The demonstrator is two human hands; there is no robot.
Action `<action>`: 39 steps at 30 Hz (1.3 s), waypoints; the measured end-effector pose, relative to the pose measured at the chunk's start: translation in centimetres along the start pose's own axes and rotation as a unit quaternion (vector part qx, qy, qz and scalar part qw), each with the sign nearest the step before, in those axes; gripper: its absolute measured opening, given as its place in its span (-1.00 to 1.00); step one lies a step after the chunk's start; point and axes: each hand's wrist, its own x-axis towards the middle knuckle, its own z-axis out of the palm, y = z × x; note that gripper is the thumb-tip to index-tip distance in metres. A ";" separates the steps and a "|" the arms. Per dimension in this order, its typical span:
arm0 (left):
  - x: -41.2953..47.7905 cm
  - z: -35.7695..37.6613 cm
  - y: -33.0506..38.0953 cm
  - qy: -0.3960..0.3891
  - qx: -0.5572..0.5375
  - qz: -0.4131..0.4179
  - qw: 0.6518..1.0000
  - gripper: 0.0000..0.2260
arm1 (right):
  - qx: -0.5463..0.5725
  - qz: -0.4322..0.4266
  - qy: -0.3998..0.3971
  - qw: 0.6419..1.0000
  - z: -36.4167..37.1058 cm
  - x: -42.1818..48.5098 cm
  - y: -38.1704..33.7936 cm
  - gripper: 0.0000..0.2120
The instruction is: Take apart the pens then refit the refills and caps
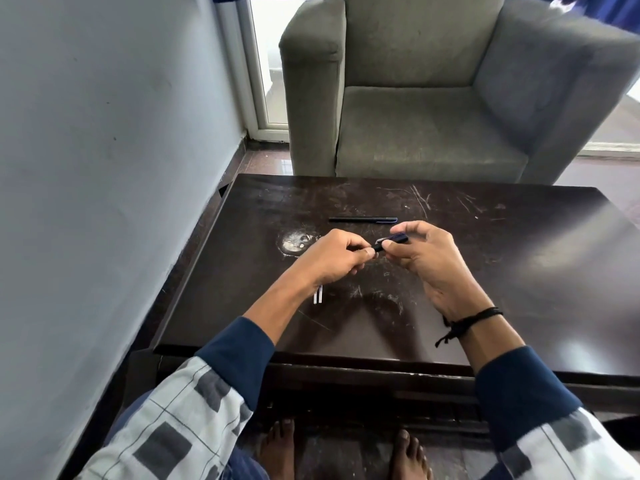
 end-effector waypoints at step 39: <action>-0.7 0.8 1.0 0.127 0.191 0.037 0.973 -0.78 | -0.137 -0.030 -0.019 0.990 -0.8 0.8 -0.5 -0.92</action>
